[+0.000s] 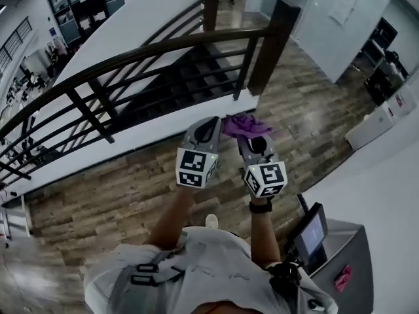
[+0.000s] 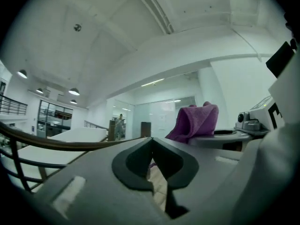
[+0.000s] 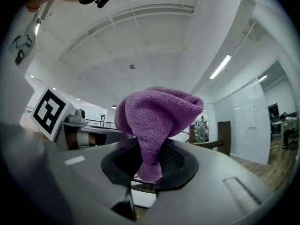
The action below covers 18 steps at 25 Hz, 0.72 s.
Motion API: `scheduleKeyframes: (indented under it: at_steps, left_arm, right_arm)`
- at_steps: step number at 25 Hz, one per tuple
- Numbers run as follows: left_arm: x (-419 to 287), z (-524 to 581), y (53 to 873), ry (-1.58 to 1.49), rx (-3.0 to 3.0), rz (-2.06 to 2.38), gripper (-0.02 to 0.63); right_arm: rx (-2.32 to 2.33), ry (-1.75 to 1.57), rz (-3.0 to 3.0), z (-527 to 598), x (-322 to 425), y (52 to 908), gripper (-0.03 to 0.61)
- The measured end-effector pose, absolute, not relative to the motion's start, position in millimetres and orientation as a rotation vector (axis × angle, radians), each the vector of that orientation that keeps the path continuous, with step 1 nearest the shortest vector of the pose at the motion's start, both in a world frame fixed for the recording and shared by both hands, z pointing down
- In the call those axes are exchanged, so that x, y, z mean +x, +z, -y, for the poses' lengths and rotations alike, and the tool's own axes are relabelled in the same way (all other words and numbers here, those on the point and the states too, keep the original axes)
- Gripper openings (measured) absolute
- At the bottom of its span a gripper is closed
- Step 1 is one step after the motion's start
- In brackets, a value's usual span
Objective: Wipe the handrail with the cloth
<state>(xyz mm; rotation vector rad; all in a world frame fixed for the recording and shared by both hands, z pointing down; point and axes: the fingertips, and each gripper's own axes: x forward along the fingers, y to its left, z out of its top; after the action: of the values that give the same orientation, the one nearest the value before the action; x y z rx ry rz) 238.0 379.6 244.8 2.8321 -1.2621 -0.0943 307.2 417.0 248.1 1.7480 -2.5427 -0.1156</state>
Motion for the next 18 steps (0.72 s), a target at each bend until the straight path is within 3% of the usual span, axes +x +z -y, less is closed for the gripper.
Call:
scheduleKeyframes:
  at_steps: [4, 9, 18]
  left_arm:
    - [184, -347, 261, -0.064, 2.676, 1.533, 0.000]
    - [119, -325, 274, -0.006, 2.513, 1.782, 0.000]
    - [0, -265, 283, -0.013, 2.288, 2.047, -0.001]
  right_arm:
    - [1.535, -0.073, 2.666, -375, 262, 263, 0.077]
    - [1.291, 0.303, 2.914, -326, 213, 275, 0.078]
    - [1.056, 0.184, 2.951, -242, 101, 288, 0.080]
